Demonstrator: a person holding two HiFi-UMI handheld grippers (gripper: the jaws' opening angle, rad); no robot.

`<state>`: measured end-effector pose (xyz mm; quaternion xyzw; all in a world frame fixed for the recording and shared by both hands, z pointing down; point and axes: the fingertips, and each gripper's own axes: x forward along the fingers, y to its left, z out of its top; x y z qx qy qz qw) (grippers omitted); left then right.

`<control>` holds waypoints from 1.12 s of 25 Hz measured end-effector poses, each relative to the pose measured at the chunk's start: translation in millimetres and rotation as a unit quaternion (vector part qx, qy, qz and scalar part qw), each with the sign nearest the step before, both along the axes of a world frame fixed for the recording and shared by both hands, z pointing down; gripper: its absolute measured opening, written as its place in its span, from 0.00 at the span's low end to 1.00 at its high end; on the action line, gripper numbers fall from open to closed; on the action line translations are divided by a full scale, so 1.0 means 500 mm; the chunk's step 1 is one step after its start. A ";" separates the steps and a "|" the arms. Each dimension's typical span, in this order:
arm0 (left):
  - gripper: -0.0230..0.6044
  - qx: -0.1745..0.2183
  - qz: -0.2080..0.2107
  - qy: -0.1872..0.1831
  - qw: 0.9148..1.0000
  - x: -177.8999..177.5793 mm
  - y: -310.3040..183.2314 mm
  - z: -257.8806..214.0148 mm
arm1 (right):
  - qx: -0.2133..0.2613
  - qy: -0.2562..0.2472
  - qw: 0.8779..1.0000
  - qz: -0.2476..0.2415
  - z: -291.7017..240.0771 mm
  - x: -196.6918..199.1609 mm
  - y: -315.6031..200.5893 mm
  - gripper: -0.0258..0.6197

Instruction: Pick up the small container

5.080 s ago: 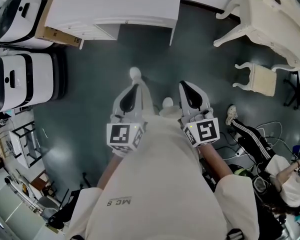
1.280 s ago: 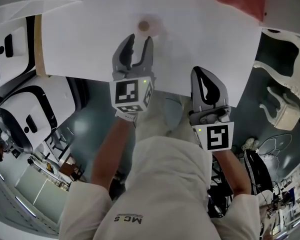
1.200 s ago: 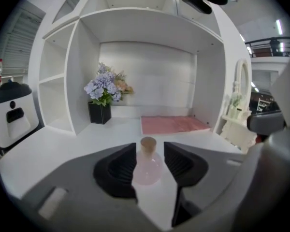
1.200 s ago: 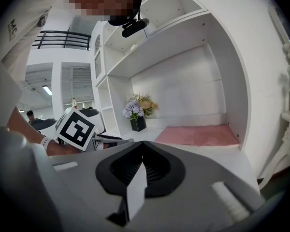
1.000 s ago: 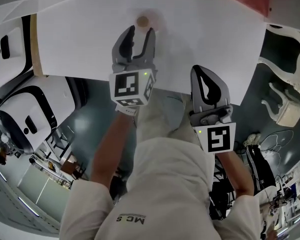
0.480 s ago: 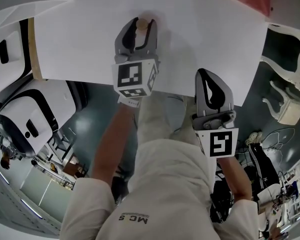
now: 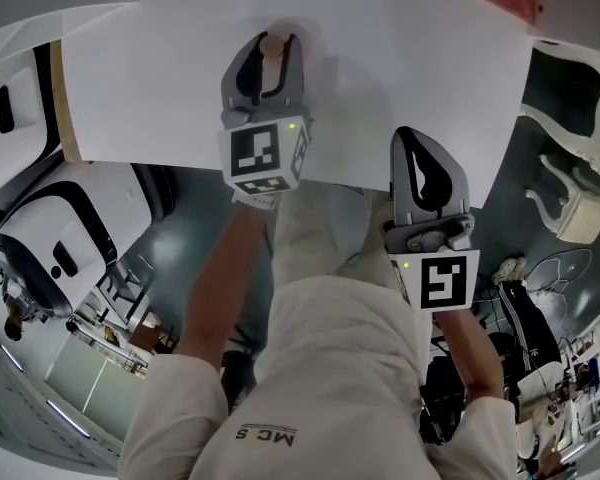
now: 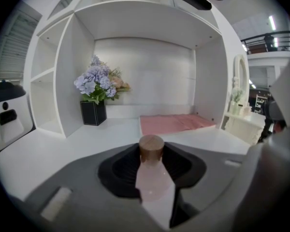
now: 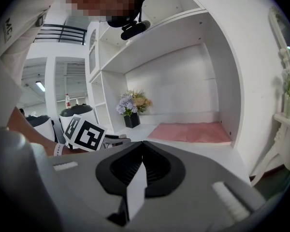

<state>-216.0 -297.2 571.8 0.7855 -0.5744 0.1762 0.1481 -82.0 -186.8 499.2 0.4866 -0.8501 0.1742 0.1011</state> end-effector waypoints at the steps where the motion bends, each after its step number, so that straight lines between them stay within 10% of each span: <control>1: 0.26 -0.002 0.000 0.002 1.000 -0.001 0.000 0.000 | -0.001 0.001 1.000 0.000 0.000 0.002 0.000 0.03; 28: 0.26 0.006 -0.004 0.035 0.999 0.069 0.139 -0.184 | 0.054 0.003 0.998 -0.023 -0.125 0.086 0.019 0.03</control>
